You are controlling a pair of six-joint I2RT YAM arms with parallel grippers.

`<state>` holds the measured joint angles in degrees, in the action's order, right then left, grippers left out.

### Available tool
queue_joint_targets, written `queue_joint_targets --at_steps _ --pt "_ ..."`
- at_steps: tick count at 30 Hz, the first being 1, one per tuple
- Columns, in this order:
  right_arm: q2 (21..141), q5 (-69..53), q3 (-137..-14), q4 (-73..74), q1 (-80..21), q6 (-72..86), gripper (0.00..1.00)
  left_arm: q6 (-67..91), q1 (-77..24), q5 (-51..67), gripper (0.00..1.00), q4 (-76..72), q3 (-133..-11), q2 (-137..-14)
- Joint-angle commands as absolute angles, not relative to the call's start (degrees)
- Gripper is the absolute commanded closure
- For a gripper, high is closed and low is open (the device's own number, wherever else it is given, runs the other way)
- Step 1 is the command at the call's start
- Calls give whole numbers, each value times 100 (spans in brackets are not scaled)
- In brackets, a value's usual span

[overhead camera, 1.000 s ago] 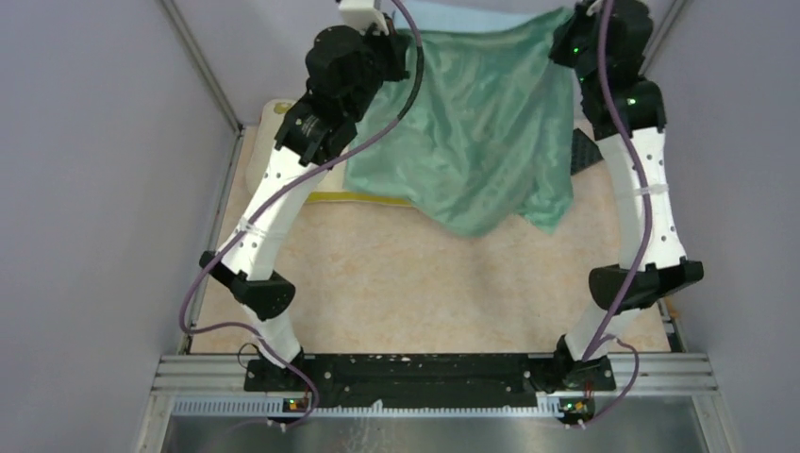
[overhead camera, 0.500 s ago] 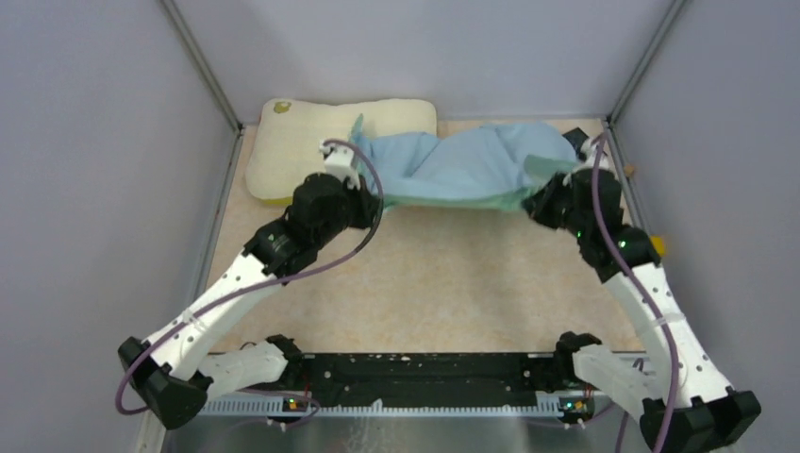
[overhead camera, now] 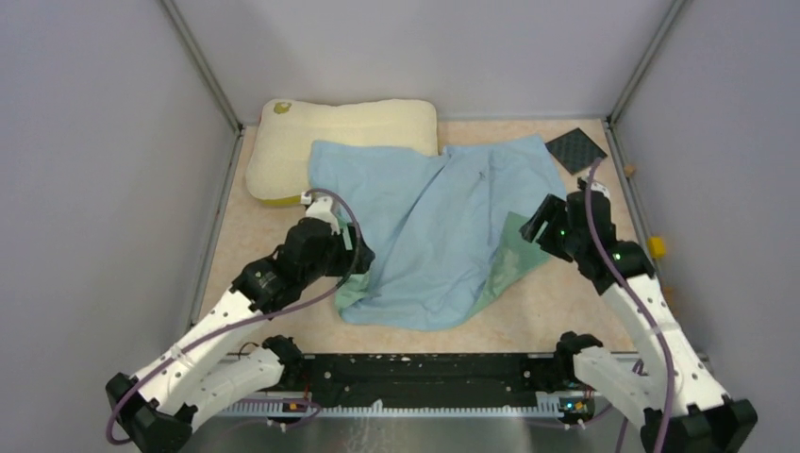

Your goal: Put the pillow into the pillowcase

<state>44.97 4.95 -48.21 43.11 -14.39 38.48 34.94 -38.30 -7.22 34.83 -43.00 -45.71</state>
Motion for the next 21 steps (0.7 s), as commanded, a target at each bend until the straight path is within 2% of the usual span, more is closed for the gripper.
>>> queue_joint_targets --at_steps 1,10,16,21 --pt "5708 910 -5365 3615 -1434 3203 34 3102 -3808 -1170 19 3085 -4904 -5197" --pt "8289 1852 -5728 2769 -2079 3267 39 3038 -3808 -1240 23 2667 -5254 -6936" --pt "9219 1833 -5942 2495 -2070 3354 41 3048 -3814 -1568 20 2702 -5140 -7359" --pt "9597 1747 -5837 2234 -2066 3428 43 3286 -3800 -2365 18 2937 -4879 -7426"
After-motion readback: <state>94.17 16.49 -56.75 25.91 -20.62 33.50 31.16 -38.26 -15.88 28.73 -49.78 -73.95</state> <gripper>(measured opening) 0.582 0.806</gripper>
